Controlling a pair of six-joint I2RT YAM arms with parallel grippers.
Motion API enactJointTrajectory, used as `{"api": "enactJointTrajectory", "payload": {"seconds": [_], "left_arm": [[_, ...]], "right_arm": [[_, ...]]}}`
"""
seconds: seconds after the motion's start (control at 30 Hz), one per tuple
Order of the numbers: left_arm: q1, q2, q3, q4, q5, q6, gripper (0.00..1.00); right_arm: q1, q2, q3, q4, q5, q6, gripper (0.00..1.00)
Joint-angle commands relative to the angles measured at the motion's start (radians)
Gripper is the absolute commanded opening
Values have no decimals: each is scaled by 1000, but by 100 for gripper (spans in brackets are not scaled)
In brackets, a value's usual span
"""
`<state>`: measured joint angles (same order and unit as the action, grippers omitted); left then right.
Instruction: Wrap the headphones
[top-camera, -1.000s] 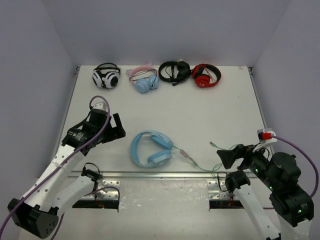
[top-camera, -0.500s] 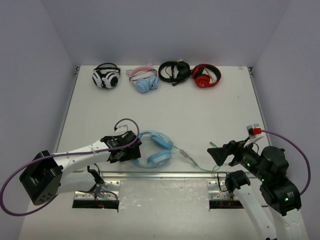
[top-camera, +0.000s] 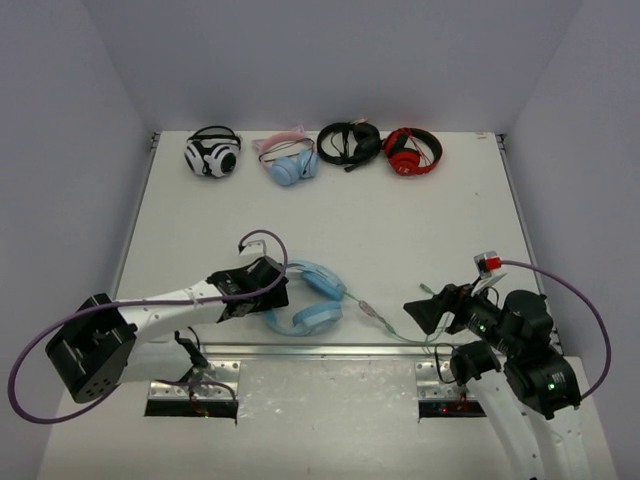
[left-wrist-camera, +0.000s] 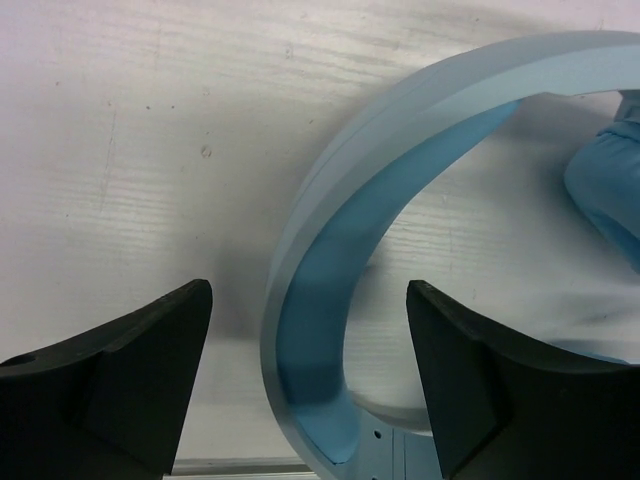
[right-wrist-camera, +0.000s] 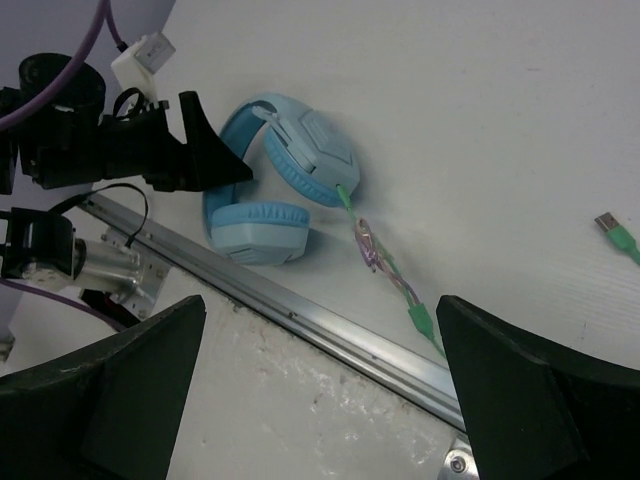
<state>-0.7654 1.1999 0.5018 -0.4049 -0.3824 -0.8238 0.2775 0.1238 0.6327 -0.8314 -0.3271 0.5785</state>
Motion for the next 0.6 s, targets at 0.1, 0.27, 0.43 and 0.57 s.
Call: {"api": "enactJointTrajectory", "payload": {"seconds": [0.1, 0.27, 0.43, 0.57], "left_arm": [[-5, 66, 11, 94, -12, 37, 44], [-6, 31, 13, 34, 1, 17, 0], [-9, -157, 208, -242, -105, 3, 0], [-9, -209, 429, -461, -209, 31, 0]], "right_arm": [[3, 30, -74, 121, -61, 32, 99], [3, 34, -108, 162, -75, 14, 99], [5, -33, -286, 497, -294, 33, 99], [5, -4, -465, 713, -340, 66, 99]]}}
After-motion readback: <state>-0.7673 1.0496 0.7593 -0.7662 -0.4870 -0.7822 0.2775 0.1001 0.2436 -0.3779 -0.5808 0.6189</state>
